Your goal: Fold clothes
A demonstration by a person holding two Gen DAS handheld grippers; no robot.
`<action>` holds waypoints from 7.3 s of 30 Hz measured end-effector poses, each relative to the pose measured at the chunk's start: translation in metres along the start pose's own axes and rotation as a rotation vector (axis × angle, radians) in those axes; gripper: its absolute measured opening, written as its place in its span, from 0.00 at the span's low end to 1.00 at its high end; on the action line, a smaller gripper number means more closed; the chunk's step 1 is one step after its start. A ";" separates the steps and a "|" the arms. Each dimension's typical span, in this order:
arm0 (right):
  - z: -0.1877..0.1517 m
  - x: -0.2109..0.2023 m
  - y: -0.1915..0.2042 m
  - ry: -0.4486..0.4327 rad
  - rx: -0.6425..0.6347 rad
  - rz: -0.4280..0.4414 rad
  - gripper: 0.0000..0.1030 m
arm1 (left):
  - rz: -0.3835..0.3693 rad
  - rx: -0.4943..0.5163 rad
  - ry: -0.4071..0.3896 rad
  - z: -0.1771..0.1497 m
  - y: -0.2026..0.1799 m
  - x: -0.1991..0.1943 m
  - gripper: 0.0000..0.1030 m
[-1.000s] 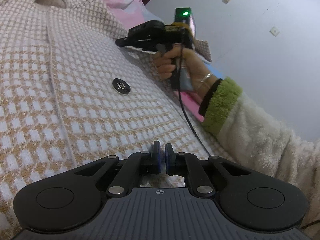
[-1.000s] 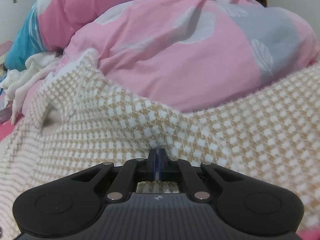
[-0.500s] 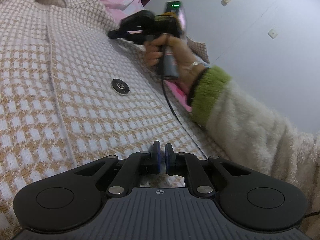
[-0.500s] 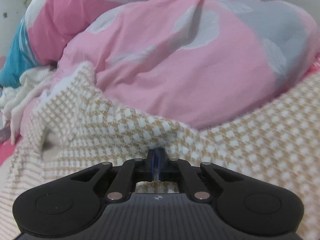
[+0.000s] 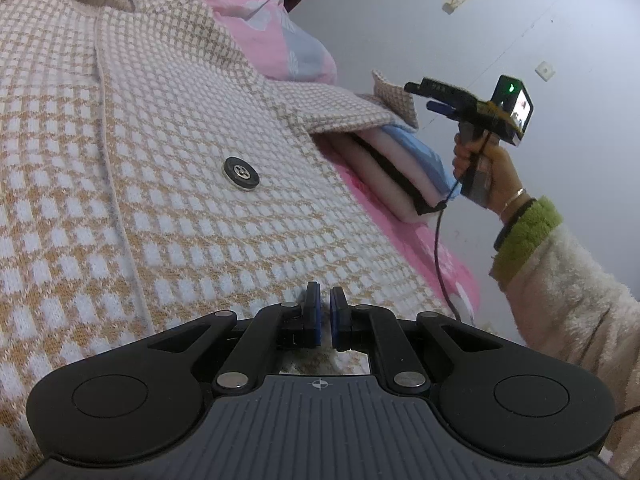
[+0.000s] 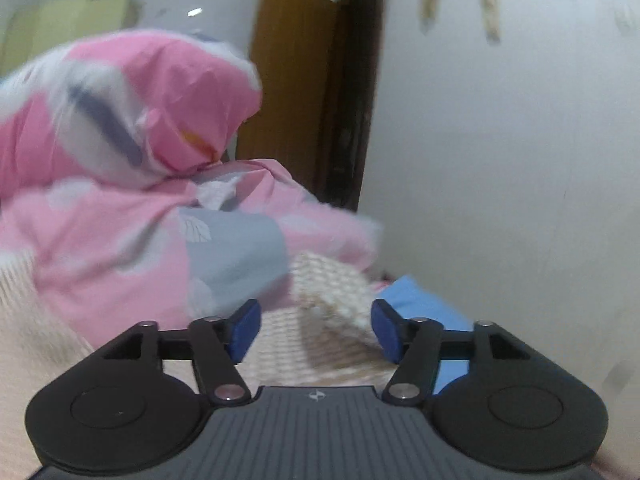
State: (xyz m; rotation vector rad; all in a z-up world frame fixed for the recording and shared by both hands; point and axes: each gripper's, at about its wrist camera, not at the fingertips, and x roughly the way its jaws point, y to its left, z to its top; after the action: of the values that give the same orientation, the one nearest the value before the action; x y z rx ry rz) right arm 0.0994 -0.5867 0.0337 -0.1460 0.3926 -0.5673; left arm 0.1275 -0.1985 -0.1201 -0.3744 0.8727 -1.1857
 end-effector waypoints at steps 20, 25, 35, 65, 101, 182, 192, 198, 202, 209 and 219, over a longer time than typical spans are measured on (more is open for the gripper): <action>0.086 -0.023 -0.092 -0.235 0.435 -0.023 0.10 | -0.013 -0.015 -0.002 0.001 0.002 0.000 0.07; 0.068 -0.030 -0.120 -0.209 0.531 -0.041 0.10 | -0.011 -0.016 -0.002 0.001 0.002 0.001 0.07; -0.062 0.026 -0.181 0.032 0.882 -0.128 0.11 | -0.010 -0.016 -0.003 0.003 0.001 -0.001 0.07; 0.036 0.131 0.159 0.415 -0.461 0.565 0.62 | -0.020 -0.010 -0.009 0.000 -0.002 -0.010 0.07; 0.025 0.112 0.155 0.156 -0.261 0.375 0.00 | -0.020 -0.011 -0.005 0.002 -0.002 -0.013 0.07; -0.196 -0.335 0.118 0.185 0.173 0.183 0.33 | 0.650 0.144 -0.046 -0.064 -0.069 -0.123 0.81; -0.145 -0.319 0.179 0.153 0.064 0.323 0.59 | 0.608 0.091 -0.030 -0.056 -0.065 -0.125 0.88; -0.157 -0.292 0.212 0.293 -0.041 0.337 0.62 | 0.617 0.077 -0.040 -0.047 -0.070 -0.133 0.88; -0.163 -0.293 0.217 0.315 -0.070 0.335 0.63 | 0.631 0.106 -0.052 -0.041 -0.077 -0.132 0.89; -0.161 -0.310 0.207 0.318 -0.109 0.316 0.70 | 0.669 0.155 -0.046 -0.036 -0.083 -0.118 0.92; -0.138 -0.286 0.179 0.267 0.110 0.318 0.99 | 0.713 0.175 -0.022 -0.031 -0.085 -0.102 0.94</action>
State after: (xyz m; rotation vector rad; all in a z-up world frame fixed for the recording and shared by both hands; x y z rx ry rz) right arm -0.0886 -0.2839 -0.0437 0.0990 0.6295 -0.2921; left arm 0.0384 -0.1311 -0.0431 0.0737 0.7797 -0.5850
